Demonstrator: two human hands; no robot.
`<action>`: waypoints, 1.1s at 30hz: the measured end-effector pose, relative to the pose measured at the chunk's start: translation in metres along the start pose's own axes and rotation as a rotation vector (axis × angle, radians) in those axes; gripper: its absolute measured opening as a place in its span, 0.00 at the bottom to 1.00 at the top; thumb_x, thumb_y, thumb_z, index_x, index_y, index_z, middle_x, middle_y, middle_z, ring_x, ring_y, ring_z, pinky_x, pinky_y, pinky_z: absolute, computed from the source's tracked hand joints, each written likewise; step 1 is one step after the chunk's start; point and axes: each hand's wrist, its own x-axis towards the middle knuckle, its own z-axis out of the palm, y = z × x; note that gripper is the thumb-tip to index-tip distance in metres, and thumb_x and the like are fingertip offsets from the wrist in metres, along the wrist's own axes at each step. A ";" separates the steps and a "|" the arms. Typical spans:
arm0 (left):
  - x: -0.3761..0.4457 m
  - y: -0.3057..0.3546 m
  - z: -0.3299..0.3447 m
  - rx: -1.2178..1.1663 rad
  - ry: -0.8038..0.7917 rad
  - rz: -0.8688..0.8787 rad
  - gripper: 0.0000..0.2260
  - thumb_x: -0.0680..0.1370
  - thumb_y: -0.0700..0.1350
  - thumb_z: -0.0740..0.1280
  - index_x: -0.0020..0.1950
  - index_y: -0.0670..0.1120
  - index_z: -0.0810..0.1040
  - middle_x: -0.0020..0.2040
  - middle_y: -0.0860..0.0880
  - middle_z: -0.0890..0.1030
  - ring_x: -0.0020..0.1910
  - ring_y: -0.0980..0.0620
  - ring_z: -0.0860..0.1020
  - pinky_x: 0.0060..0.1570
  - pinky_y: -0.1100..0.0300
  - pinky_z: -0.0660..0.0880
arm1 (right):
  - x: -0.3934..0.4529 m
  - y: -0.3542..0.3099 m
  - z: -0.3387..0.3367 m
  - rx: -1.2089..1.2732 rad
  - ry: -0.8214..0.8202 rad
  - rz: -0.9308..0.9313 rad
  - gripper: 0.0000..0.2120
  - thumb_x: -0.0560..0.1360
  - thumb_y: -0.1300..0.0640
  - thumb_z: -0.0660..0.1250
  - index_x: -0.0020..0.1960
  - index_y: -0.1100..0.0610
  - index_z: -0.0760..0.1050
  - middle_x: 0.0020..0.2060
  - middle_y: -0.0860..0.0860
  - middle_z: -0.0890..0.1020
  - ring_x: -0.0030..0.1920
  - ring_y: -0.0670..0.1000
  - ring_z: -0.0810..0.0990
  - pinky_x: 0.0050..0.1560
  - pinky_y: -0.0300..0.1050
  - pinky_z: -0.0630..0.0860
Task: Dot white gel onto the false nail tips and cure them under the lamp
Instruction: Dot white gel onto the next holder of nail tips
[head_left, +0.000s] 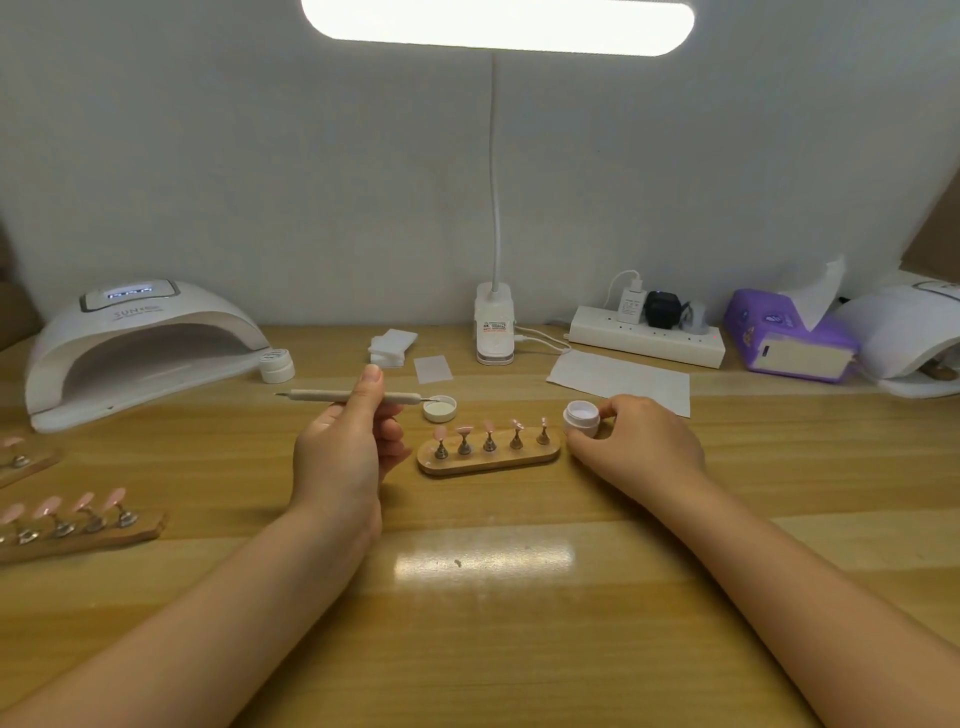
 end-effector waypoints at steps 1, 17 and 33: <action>0.000 0.000 0.001 -0.009 -0.003 0.005 0.15 0.75 0.57 0.69 0.42 0.45 0.80 0.26 0.54 0.76 0.26 0.58 0.75 0.40 0.56 0.78 | 0.000 -0.001 0.000 -0.009 0.006 0.000 0.20 0.69 0.39 0.65 0.53 0.51 0.76 0.50 0.49 0.80 0.49 0.51 0.77 0.40 0.44 0.74; -0.011 -0.003 0.010 -0.058 -0.012 -0.069 0.11 0.76 0.53 0.69 0.43 0.45 0.79 0.27 0.53 0.78 0.28 0.58 0.76 0.39 0.61 0.76 | -0.052 -0.052 0.014 0.080 0.074 -0.425 0.11 0.77 0.45 0.61 0.53 0.49 0.78 0.40 0.44 0.79 0.38 0.44 0.72 0.34 0.40 0.68; -0.022 -0.005 0.013 -0.081 -0.058 -0.034 0.11 0.76 0.52 0.69 0.41 0.45 0.78 0.27 0.53 0.78 0.26 0.59 0.76 0.29 0.65 0.74 | -0.039 -0.053 0.014 0.057 -0.050 -0.345 0.14 0.80 0.45 0.59 0.55 0.47 0.81 0.43 0.47 0.83 0.47 0.50 0.78 0.41 0.45 0.76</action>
